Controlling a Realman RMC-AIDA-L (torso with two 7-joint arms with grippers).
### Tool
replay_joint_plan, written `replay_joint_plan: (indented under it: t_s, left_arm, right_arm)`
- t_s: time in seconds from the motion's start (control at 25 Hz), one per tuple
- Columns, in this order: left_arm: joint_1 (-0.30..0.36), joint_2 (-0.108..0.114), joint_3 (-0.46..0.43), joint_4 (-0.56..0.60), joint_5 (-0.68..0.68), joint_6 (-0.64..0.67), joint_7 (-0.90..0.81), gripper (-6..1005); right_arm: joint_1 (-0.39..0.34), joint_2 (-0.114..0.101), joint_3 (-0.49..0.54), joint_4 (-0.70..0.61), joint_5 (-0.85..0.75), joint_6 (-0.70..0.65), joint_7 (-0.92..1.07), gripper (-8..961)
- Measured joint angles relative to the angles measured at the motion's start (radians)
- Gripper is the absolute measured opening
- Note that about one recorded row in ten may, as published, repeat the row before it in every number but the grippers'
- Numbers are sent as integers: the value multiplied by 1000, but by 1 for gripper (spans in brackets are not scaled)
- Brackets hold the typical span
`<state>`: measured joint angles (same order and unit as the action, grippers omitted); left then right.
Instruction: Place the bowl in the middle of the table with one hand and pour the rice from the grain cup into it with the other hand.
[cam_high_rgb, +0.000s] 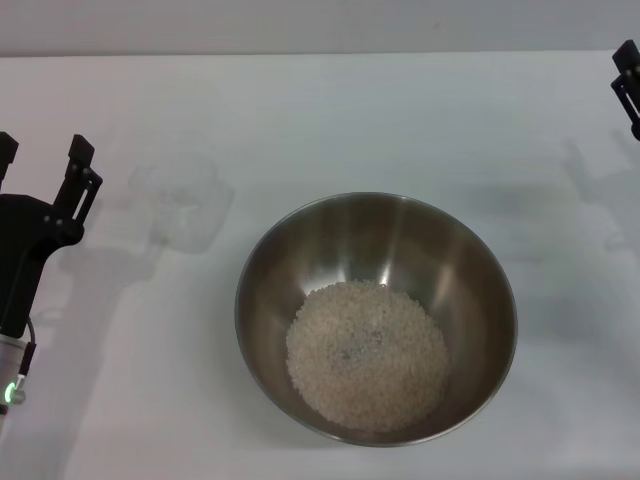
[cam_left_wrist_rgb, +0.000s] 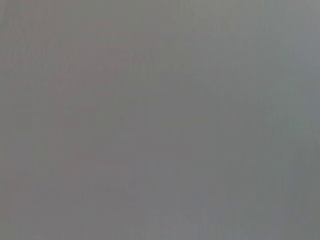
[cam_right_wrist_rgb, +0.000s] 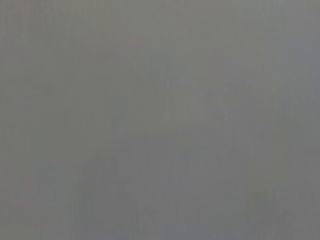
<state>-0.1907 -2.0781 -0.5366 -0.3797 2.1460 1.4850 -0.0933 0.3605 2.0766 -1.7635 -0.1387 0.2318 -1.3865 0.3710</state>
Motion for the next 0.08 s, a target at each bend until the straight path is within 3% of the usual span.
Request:
replay_joint_plan:
  t_s: [0.08]
  left_arm:
    - [-3, 2, 0, 2, 1, 2, -4, 809]
  right_arm:
    - [6, 0, 8, 0, 0, 5, -7, 611]
